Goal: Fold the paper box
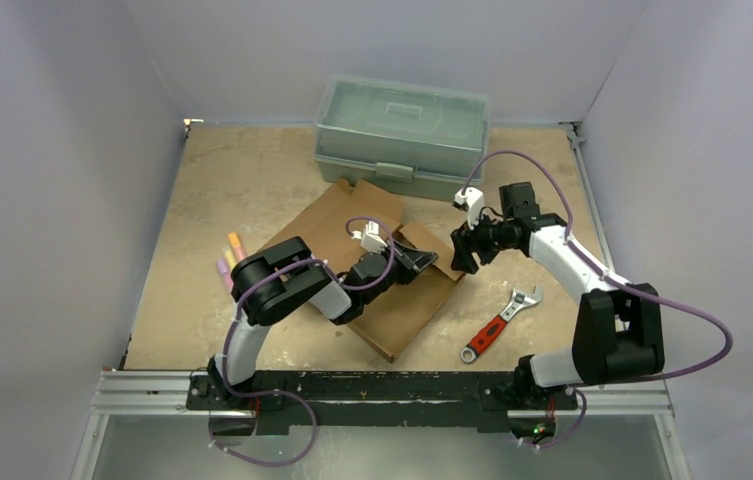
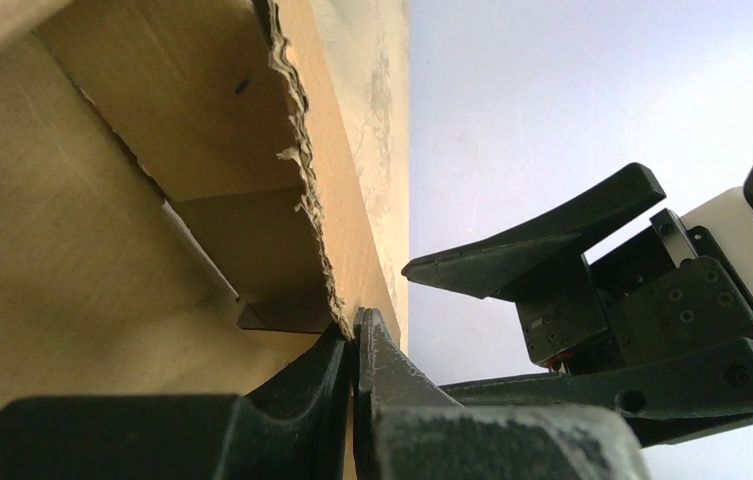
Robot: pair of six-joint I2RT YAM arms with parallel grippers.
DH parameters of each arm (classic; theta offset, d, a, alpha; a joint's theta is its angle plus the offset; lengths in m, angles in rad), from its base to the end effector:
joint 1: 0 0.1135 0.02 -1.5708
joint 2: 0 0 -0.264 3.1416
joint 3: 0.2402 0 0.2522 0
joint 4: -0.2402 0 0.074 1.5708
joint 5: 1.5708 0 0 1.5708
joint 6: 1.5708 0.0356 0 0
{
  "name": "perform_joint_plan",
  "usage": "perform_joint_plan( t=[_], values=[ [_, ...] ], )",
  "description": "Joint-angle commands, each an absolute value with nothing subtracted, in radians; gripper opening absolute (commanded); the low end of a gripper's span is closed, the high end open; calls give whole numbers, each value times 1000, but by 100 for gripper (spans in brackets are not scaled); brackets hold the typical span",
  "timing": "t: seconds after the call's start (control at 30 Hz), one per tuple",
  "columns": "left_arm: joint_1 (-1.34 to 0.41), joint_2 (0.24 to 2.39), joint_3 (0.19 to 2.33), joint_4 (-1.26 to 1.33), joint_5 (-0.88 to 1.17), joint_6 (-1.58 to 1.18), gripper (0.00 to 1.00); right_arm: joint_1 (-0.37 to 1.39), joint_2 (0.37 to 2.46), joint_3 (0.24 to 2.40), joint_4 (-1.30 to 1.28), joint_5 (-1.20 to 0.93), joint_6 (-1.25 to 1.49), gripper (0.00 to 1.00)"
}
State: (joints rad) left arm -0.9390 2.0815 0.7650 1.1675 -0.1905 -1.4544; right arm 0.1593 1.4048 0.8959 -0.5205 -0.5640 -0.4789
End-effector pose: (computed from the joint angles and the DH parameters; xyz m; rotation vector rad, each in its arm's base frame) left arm 0.2278 -0.2998 0.1057 -0.6681 1.8901 -1.5317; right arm 0.2667 0.0621 0.2177 -0.9601 2.2751 0.5953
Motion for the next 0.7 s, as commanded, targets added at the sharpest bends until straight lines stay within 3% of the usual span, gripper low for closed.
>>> perform_joint_plan(
  t=[0.0, 0.67],
  values=[
    [-929, 2104, 736, 1253, -167, -1428, 0, 155, 1410, 932, -538, -569, -489, 67],
    [-913, 2127, 718, 1270, -98, -1375, 0, 207, 1492, 918, -525, -474, -482, 58]
  ],
)
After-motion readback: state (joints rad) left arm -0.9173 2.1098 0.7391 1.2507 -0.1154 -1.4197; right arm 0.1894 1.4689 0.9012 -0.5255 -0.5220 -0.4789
